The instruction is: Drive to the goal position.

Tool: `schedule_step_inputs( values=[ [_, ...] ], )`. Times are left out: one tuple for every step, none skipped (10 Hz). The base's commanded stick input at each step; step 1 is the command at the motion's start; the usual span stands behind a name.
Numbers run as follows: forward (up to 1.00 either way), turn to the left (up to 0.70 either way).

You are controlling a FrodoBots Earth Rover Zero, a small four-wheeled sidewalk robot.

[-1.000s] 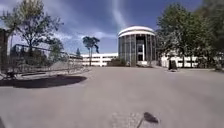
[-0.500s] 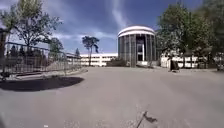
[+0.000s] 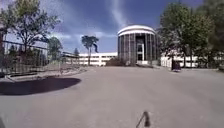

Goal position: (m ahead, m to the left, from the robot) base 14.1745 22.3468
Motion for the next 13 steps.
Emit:
schedule_step_inputs(
  values=[
    [0.70, 0.06],
    [0.70, 0.06],
    [0.70, 0.06],
    [0.70, 0.06],
    [0.70, 0.06],
    [0.70, 0.06],
    [0.70, 0.06],
    [0.70, 0.06],
    [0.70, 0.06],
    [0.70, 0.06],
    [0.70, 0.06],
    [0.70, 0.06],
    [0.70, 0.06]
  ],
)
